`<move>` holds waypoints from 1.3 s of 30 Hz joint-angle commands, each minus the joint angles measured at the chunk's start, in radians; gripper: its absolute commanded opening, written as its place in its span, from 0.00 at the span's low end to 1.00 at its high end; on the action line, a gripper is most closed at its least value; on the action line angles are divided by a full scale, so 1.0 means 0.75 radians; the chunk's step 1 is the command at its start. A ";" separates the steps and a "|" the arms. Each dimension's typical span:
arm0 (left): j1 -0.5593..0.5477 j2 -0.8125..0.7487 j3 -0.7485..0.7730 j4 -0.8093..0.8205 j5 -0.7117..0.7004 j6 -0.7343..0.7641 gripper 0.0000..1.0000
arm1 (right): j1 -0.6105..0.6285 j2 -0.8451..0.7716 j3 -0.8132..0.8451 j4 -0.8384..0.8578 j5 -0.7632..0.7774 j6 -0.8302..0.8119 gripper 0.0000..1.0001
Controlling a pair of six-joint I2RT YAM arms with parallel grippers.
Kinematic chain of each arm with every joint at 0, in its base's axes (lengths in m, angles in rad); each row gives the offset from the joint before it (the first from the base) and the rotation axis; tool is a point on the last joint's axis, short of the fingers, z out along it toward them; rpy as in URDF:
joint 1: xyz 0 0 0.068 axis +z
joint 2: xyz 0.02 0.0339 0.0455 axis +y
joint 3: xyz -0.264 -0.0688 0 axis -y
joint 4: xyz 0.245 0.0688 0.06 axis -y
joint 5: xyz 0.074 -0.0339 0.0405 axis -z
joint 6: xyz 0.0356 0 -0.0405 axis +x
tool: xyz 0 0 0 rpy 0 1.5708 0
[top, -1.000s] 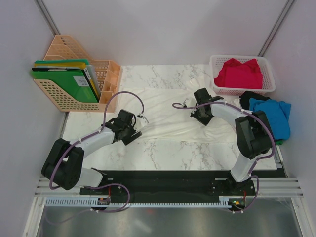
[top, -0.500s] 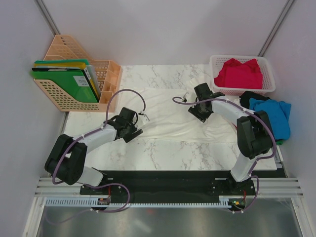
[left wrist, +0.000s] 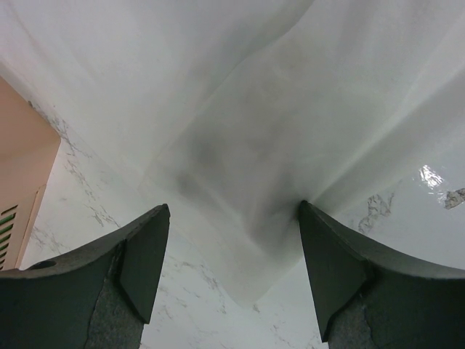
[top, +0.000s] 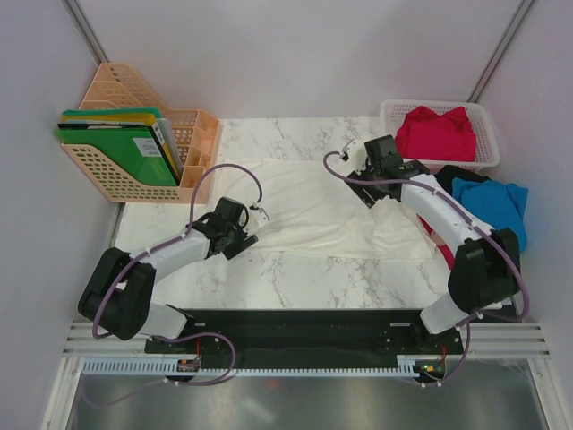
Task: Fold and stack the t-shirts
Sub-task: Fold the flattened tshirt in 1/3 of the way
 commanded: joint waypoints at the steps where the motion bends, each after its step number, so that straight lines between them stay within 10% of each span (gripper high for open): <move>1: -0.003 0.006 -0.052 -0.021 -0.024 -0.014 0.79 | -0.005 -0.195 0.004 0.037 0.060 0.139 0.76; 7: -0.005 -0.021 -0.089 -0.021 -0.063 0.002 0.79 | -0.005 -0.218 -0.080 0.039 0.265 0.135 0.78; 29: 0.006 -0.360 -0.326 -0.105 -0.136 -0.045 0.81 | -0.455 0.089 -0.139 -0.069 -0.300 0.083 0.75; 39: 0.008 -0.359 -0.334 -0.107 -0.151 -0.075 0.81 | -0.453 0.128 -0.164 -0.090 -0.373 0.067 0.36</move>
